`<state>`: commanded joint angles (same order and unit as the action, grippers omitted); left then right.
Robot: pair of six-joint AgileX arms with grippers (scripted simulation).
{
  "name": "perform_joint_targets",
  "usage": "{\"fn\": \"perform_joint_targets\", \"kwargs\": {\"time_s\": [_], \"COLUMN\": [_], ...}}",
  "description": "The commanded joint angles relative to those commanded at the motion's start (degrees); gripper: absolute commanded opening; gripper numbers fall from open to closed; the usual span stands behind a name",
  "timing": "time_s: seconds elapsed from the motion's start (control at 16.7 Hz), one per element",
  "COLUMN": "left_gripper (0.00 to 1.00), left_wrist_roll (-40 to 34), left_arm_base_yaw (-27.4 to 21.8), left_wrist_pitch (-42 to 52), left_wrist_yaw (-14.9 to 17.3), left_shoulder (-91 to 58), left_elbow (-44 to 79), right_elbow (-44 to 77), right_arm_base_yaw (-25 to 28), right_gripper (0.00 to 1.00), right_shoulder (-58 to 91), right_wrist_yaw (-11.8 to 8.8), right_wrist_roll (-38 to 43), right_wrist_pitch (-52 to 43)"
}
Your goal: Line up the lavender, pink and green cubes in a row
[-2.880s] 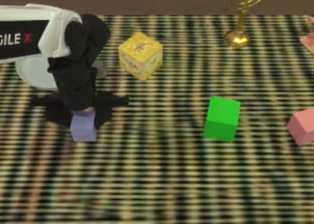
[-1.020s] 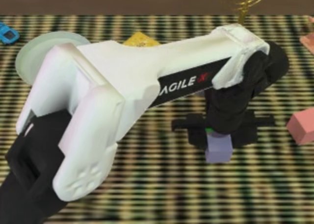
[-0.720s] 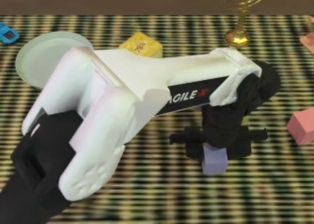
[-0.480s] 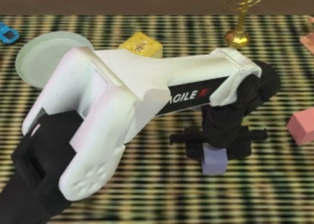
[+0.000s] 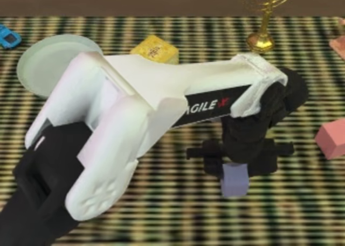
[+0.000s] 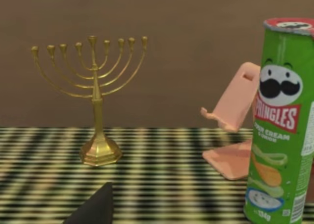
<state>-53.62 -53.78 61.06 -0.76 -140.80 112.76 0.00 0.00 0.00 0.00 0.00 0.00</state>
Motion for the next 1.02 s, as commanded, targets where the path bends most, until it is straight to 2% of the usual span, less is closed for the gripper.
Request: {"fn": "perform_joint_targets", "kwargs": {"time_s": [0.24,0.3,0.84,1.02], "left_gripper": [0.98,1.00,1.00,1.00], "left_wrist_roll": [0.00,0.00,0.00,-0.13], "left_arm_base_yaw": [0.00,0.00,0.14,0.35], "left_wrist_pitch": [0.00,0.00,0.21,4.19], "left_wrist_yaw": [0.00,0.00,0.00,-0.03], "left_shoulder": [0.00,0.00,0.04,0.73], "left_elbow": [0.00,0.00,0.20,3.45], "right_elbow": [0.00,0.00,0.00,0.00], "right_arm_base_yaw": [0.00,0.00,0.00,0.00], "right_gripper": [1.00,1.00,1.00,1.00], "right_shoulder": [0.00,0.00,0.00,0.00], "right_wrist_yaw": [0.00,0.00,0.00,0.00], "right_wrist_roll": [0.00,0.00,0.00,0.00], "right_wrist_pitch": [0.00,0.00,0.00,0.00]}}
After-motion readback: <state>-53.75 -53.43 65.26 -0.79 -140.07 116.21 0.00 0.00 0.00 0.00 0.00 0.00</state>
